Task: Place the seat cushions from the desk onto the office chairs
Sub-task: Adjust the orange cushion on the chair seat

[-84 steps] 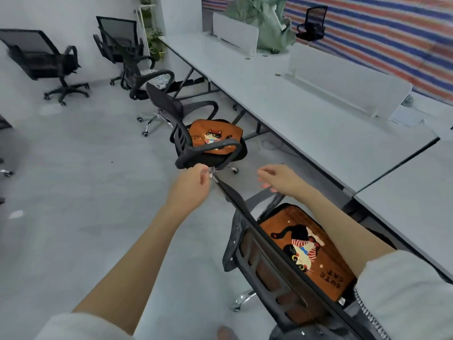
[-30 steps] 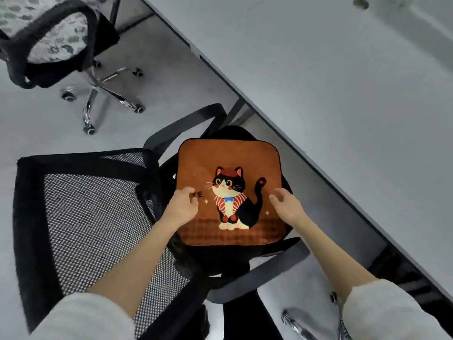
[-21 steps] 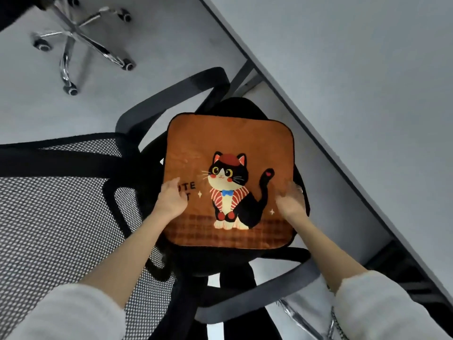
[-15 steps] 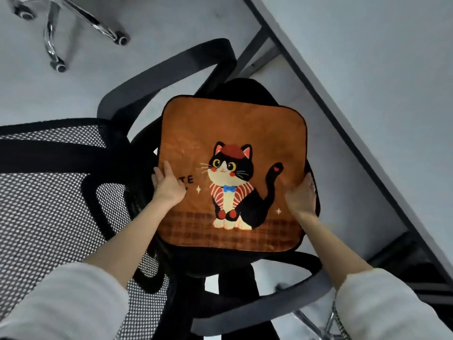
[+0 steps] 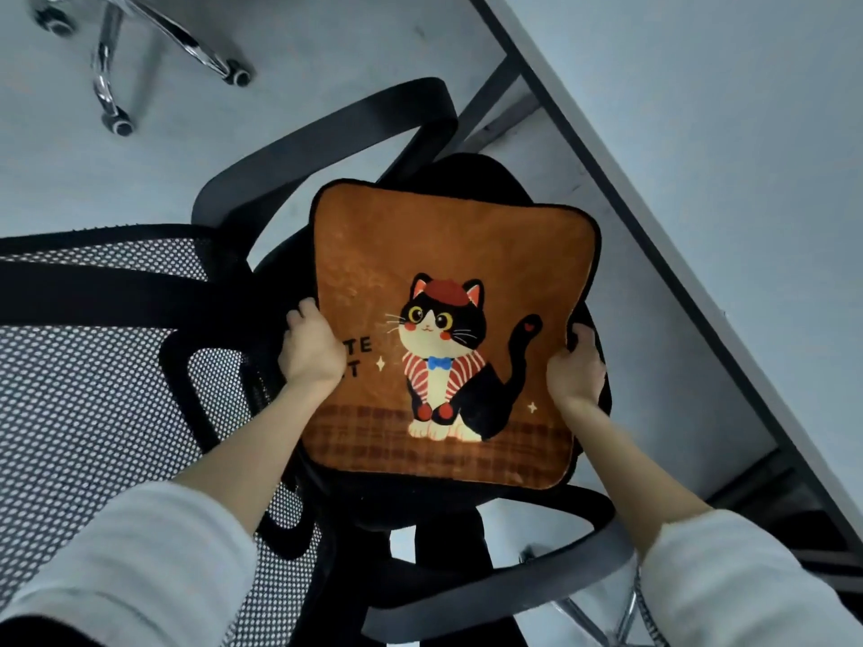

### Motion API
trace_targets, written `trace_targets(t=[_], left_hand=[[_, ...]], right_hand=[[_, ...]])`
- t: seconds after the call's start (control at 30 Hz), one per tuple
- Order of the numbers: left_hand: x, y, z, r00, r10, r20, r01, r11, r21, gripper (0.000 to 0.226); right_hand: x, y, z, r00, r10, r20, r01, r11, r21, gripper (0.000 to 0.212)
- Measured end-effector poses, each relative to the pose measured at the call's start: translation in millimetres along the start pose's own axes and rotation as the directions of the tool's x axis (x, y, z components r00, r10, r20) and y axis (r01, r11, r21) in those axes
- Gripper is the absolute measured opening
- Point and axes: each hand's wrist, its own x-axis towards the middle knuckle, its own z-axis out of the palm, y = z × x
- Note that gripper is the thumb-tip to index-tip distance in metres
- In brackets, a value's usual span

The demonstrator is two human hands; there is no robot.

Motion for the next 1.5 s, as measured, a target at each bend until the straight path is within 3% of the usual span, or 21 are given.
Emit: trace_targets(t=[0.13,0.2,0.37,0.47,0.6,0.67,0.73,0.77,0.87,0.93,1.03,1.1,1.17,1.3,1.4,1.5], left_hand=[[-43,13,-8,0.999,0.036,-0.038,-0.041,0.989,-0.146,0.036],[-68,19,-12,0.999,0.016,-0.029,-0.022,0.976,-0.218,0.036],[-109,17,-10,0.966,-0.212,0.145,0.256,0.854,-0.452,0.022],[-122,11,-5,0.902,-0.313,0.297,0.429,0.725,-0.538,0.021],[-130,14,-6,0.719,-0.313,0.620,0.690,0.420,-0.589,0.022],[-126,14,-8,0.648,-0.269,0.712,0.742,0.434,-0.512,0.024],[-117,11,-10,0.638,-0.243,0.731,0.705,0.565,-0.428,0.027],[-112,8,-12,0.668,-0.241,0.704,0.657,0.635,-0.406,0.028],[-87,-3,-18,0.854,-0.196,0.481,0.390,0.855,-0.343,0.024],[-63,-6,-22,0.948,-0.084,0.306,0.154,0.965,-0.211,0.030],[-18,-5,-17,0.986,0.037,0.162,-0.021,0.995,-0.096,0.044],[9,-5,-10,0.985,0.080,0.150,-0.080,0.997,-0.011,0.056],[35,0,-3,0.983,0.097,0.154,-0.107,0.993,0.058,0.067],[59,6,11,0.987,0.011,0.159,-0.024,0.997,0.076,0.076],[64,5,19,1.000,0.029,0.011,-0.030,0.992,0.125,0.075],[64,1,13,0.994,0.086,-0.069,-0.070,0.977,0.204,0.074]], right_hand=[[-18,-18,-8,0.997,-0.073,-0.021,0.071,0.995,-0.074,0.049],[-31,-37,-12,0.984,-0.178,-0.030,0.175,0.981,-0.089,0.049],[-59,-92,-22,0.877,-0.480,-0.009,0.467,0.857,-0.217,0.051],[-65,-115,-26,0.749,-0.645,0.150,0.651,0.675,-0.348,0.053],[-60,-134,-14,0.567,-0.726,0.389,0.806,0.392,-0.444,0.056],[-50,-138,-3,0.541,-0.752,0.376,0.819,0.370,-0.439,0.054],[-41,-132,6,0.592,-0.741,0.317,0.794,0.468,-0.389,0.055],[-38,-127,9,0.642,-0.707,0.297,0.762,0.541,-0.357,0.056],[-33,-101,8,0.773,-0.577,0.264,0.634,0.693,-0.344,0.051],[-27,-81,8,0.862,-0.432,0.264,0.504,0.788,-0.355,0.048],[-12,-51,11,0.968,-0.145,0.205,0.207,0.922,-0.328,0.048],[-7,-32,16,0.989,-0.039,0.146,0.089,0.932,-0.350,0.051],[-3,-11,20,0.996,-0.028,0.084,0.059,0.917,-0.394,0.057],[3,14,30,0.999,-0.024,0.034,0.035,0.927,-0.373,0.061],[5,17,36,0.999,-0.037,-0.020,0.027,0.930,-0.368,0.059],[6,12,35,0.997,0.003,-0.078,-0.013,0.991,-0.137,0.060]])
